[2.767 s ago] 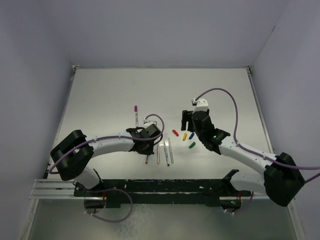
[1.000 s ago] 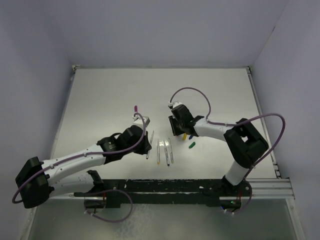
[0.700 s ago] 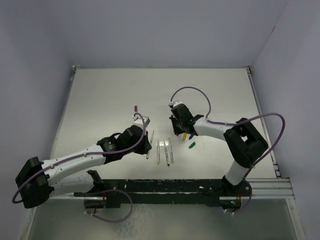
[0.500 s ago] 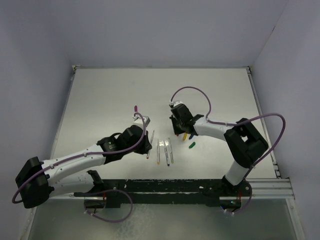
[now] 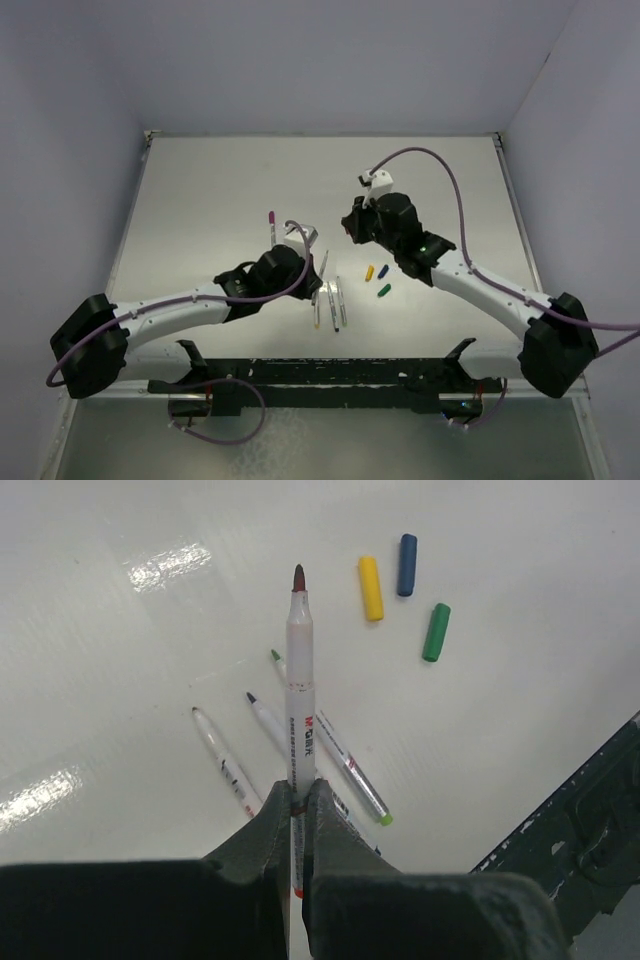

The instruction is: Insert the pens into the pen caps

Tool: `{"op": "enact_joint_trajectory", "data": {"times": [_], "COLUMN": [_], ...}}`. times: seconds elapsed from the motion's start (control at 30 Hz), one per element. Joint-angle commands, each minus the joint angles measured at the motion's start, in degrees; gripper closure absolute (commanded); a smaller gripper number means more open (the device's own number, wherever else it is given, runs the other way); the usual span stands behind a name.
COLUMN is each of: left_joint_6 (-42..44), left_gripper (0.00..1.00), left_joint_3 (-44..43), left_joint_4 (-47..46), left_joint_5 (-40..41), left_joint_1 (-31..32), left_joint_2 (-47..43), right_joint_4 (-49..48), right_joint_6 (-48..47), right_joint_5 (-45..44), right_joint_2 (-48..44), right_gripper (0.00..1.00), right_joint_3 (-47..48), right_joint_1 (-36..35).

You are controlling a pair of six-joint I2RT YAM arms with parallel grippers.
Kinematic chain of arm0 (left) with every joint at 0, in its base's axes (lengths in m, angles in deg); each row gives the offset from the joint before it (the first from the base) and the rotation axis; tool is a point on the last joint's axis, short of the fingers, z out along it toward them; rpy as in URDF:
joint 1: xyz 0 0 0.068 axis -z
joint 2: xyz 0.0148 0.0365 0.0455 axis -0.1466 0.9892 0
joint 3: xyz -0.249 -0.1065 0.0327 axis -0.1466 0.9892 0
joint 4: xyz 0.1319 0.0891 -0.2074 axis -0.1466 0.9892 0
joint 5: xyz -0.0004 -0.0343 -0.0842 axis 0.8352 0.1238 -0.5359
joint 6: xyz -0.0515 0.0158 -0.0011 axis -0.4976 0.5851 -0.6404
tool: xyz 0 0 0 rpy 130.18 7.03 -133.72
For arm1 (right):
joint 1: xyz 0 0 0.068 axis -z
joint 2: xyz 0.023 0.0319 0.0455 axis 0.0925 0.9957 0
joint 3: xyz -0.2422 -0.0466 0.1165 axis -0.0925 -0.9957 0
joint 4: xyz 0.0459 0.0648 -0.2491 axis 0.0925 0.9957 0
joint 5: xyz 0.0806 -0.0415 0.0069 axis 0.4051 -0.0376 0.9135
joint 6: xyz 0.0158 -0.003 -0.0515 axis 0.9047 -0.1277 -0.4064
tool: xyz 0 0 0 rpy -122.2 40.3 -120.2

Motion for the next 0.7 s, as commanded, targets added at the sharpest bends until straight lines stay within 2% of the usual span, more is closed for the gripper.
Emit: {"op": "enact_joint_trajectory", "data": {"times": [0.0, 0.17, 0.33, 0.67], "left_joint_6": [2.2, 0.3, -1.6, -3.1], "left_gripper": [1.00, 1.00, 1.00, 1.00], "left_joint_3": [-2.4, -1.4, -0.3, 0.7], "left_joint_4": [-13.7, -22.0, -26.3, -26.6], "left_joint_5": [-3.2, -6.3, -7.2, -5.9], "left_joint_1": [0.3, 0.3, 0.3, 0.3], "left_joint_2": [1.9, 2.9, 2.0, 0.1], "right_joint_4": [-12.0, -22.5, -32.1, -39.1], "right_joint_6": [0.5, 2.4, 4.8, 7.1], "right_joint_5": [2.6, 3.4, 3.6, 2.5], "right_joint_2": [-6.3, -10.4, -11.9, -13.9], "right_gripper": [1.00, 1.00, 1.00, 1.00], "right_joint_3": [-4.2, -9.1, -12.9, -16.2], "right_joint_1": [0.1, 0.0, 0.1, 0.0]}}
